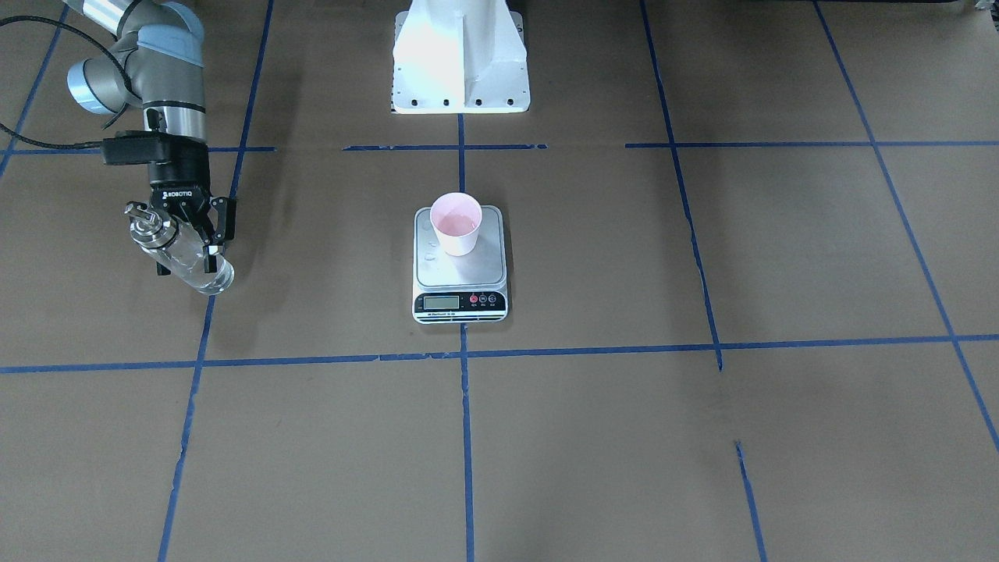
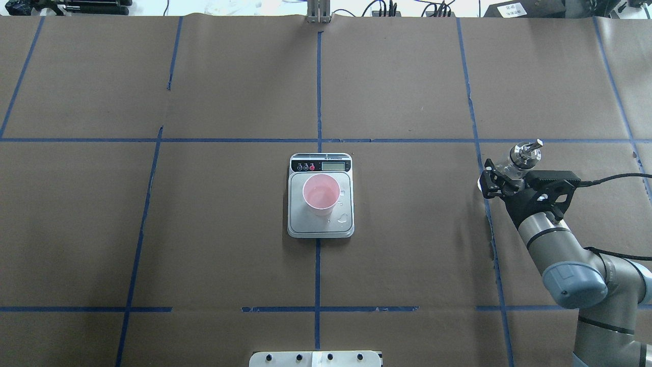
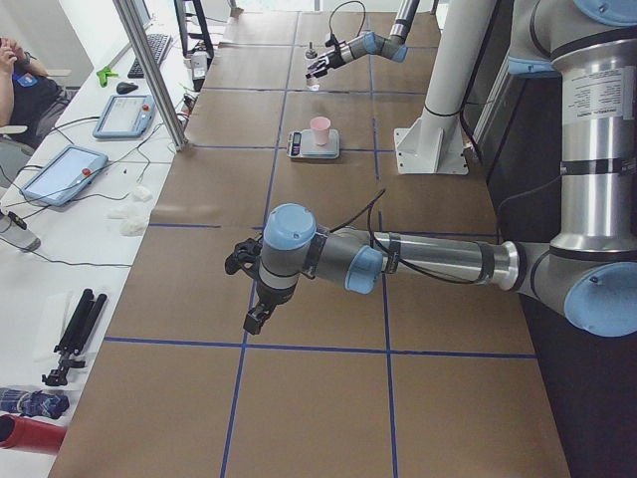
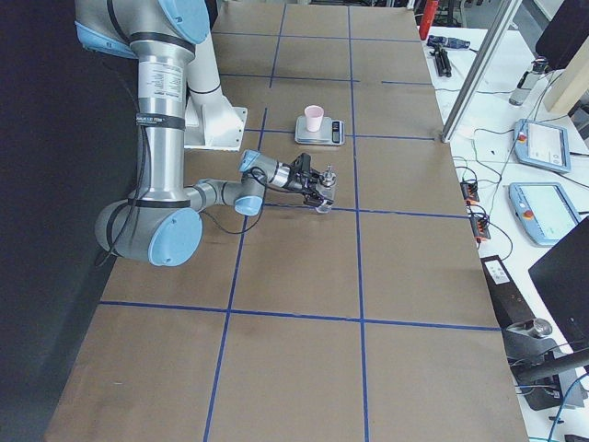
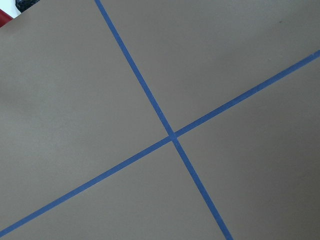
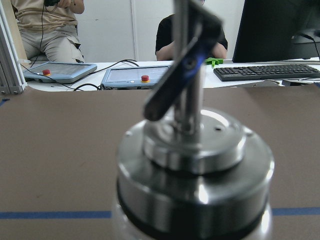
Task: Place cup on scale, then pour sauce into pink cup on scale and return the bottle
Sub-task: 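Lower the bottle with the right gripper to its original spot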
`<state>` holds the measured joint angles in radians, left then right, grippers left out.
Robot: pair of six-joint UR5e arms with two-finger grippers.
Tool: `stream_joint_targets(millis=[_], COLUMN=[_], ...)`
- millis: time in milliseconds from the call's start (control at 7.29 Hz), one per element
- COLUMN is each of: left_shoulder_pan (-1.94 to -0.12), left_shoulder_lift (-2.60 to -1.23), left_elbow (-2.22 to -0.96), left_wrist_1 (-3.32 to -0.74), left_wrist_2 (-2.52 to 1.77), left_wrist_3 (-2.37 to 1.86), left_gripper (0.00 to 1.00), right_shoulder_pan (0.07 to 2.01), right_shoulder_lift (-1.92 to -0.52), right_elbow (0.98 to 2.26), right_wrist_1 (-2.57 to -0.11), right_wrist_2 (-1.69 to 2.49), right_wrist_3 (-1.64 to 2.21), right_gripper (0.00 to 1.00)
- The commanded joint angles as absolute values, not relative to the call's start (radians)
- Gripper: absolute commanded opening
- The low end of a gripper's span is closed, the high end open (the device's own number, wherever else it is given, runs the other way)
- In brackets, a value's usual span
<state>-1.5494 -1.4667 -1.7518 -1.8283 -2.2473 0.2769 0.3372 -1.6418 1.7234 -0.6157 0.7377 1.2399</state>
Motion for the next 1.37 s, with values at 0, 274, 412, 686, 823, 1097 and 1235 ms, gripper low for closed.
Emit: stream_joint_targets(millis=[0, 274, 412, 686, 823, 1097, 1235], left_shoulder_pan=[-1.549, -1.549, -1.549, -1.549, -1.549, -1.549, -1.549], left_shoulder_lift=[-1.466, -1.466, -1.466, -1.466, -1.466, -1.466, -1.466], left_elbow=[-1.75, -1.75, -1.75, -1.75, -1.75, -1.75, -1.752], left_wrist_1=[-1.829, -1.829, -1.829, -1.829, -1.829, -1.829, -1.827], left_wrist_2=[-2.247, -2.247, -2.247, -2.249, -2.247, -2.249, -2.249], left_wrist_3=[0.278, 0.278, 0.278, 0.278, 0.278, 0.278, 0.278], left_gripper=[1.0, 1.0, 1.0, 1.0, 1.0, 1.0, 1.0], right_shoulder_pan=[0.337, 0.336, 0.336, 0.334, 0.334, 0.334, 0.334], right_shoulder_lift=[-1.632, -1.626, -1.625, -1.626, -1.626, -1.626, -1.626], right_elbow=[1.718, 1.736, 1.736, 1.733, 1.733, 1.727, 1.724], right_wrist_1=[-0.614, -0.615, -0.615, -0.621, -0.623, -0.624, -0.624], right_wrist_2=[0.735, 0.738, 0.741, 0.745, 0.746, 0.752, 0.752], right_wrist_3=[1.187, 1.186, 1.184, 1.184, 1.184, 1.181, 1.181], right_gripper=[0.0, 0.0, 0.0, 0.0, 0.0, 0.0, 0.0])
